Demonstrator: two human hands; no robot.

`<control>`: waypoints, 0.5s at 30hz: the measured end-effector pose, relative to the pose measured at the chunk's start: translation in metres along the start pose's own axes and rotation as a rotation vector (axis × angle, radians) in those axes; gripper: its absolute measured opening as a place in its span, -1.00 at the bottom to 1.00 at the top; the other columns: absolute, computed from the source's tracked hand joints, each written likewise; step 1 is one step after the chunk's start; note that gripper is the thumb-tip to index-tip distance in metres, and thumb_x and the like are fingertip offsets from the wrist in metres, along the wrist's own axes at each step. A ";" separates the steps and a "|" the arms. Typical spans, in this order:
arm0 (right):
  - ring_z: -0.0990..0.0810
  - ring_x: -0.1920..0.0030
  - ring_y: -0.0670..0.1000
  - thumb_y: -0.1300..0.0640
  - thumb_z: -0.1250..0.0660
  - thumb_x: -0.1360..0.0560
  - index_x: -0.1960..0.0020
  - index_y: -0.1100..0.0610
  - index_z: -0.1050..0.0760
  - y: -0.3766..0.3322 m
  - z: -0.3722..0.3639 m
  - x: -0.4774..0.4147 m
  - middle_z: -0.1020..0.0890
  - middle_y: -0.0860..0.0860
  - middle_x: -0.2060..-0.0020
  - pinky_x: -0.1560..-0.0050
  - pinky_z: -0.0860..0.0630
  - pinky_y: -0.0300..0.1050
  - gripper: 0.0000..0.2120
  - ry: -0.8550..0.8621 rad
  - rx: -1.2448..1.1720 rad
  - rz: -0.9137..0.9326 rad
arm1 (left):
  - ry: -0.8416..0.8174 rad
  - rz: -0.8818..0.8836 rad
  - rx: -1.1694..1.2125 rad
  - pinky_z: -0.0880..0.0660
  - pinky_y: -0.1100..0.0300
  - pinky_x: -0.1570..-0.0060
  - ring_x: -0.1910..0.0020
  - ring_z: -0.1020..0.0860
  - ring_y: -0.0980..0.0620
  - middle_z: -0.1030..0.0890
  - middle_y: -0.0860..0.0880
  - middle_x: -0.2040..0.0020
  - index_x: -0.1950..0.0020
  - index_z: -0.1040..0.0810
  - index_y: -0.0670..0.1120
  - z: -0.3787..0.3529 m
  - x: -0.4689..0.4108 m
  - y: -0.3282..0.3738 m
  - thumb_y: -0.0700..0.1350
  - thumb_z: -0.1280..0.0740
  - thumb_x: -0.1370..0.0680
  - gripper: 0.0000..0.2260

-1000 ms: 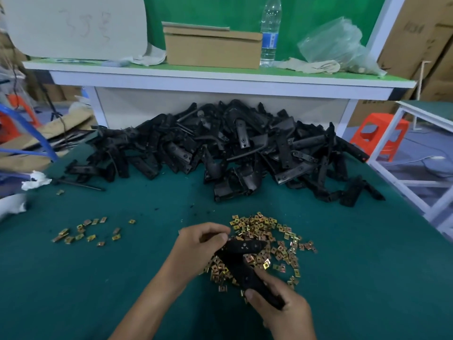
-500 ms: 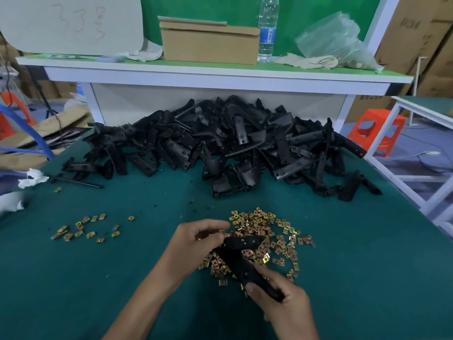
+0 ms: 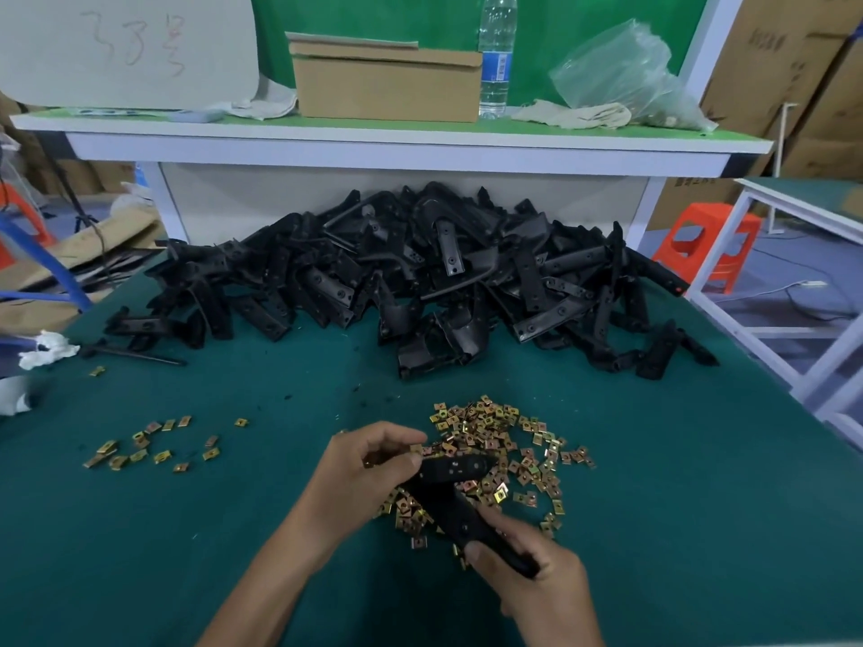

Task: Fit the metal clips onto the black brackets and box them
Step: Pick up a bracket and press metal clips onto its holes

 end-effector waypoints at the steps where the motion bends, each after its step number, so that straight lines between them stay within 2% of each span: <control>1: -0.55 0.42 -0.18 0.15 -0.63 -0.36 0.01 -0.30 -0.71 0.000 0.001 0.000 -0.76 -0.08 0.15 0.37 -0.48 -0.27 -0.63 -0.003 -0.014 -0.011 | -0.017 0.020 0.042 -0.50 0.35 0.14 0.17 -0.61 0.17 -0.71 -0.01 0.14 0.06 -0.72 0.14 -0.001 0.000 -0.002 -0.26 -0.44 -0.54 -0.74; 3: -0.51 0.47 -0.10 0.13 -0.61 -0.38 0.01 -0.25 -0.72 0.000 0.002 -0.001 -0.76 -0.02 0.19 0.45 -0.45 -0.23 -0.68 -0.011 -0.040 -0.020 | -0.051 0.072 0.154 -0.49 0.34 0.15 0.16 -0.60 0.14 -0.69 -0.01 0.16 0.06 -0.73 0.04 -0.002 0.001 -0.008 -0.28 -0.43 -0.54 -0.79; 7: -0.47 0.50 0.01 0.14 -0.58 -0.40 0.04 -0.28 -0.72 -0.002 0.006 -0.002 -0.73 0.07 0.29 0.46 -0.42 -0.23 -0.69 -0.006 -0.065 -0.015 | -0.049 0.126 0.282 -0.50 0.15 0.14 0.14 -0.59 0.04 -0.66 -0.10 0.12 0.09 -0.72 -0.07 -0.004 0.003 -0.018 -0.31 -0.40 -0.54 -0.83; 9: -0.48 0.50 0.03 0.14 -0.58 -0.41 0.05 -0.28 -0.72 -0.002 0.006 -0.003 -0.73 0.07 0.29 0.46 -0.42 -0.22 -0.70 -0.008 -0.059 -0.016 | -0.034 0.110 0.243 -0.54 0.16 0.17 0.15 -0.60 0.05 -0.68 -0.11 0.11 0.10 -0.72 -0.05 -0.004 0.002 -0.017 -0.33 -0.41 -0.54 -0.81; 12: -0.49 0.50 0.04 0.12 -0.59 -0.42 0.04 -0.26 -0.73 0.000 0.006 -0.002 -0.73 0.07 0.29 0.45 -0.43 -0.22 -0.73 -0.008 -0.051 -0.023 | -0.052 0.092 0.145 -0.56 0.16 0.10 0.14 -0.63 0.07 -0.71 -0.10 0.06 0.09 -0.73 0.00 -0.004 0.000 -0.015 -0.32 -0.42 -0.54 -0.78; 15: -0.50 0.50 0.04 0.11 -0.59 -0.42 0.03 -0.28 -0.72 0.000 0.007 -0.001 -0.73 0.05 0.29 0.43 -0.44 -0.21 -0.72 0.004 -0.037 -0.014 | -0.080 0.086 0.117 -0.56 0.26 0.08 0.11 -0.64 0.07 -0.72 -0.09 0.05 0.08 -0.74 0.02 -0.003 0.000 -0.015 -0.31 -0.42 -0.55 -0.78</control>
Point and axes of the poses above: each hand's wrist, its own x-axis away from the middle knuckle, its own z-axis out of the back of the hand, y = z × x, the point moved 8 cm from there along -x, towards the middle knuckle
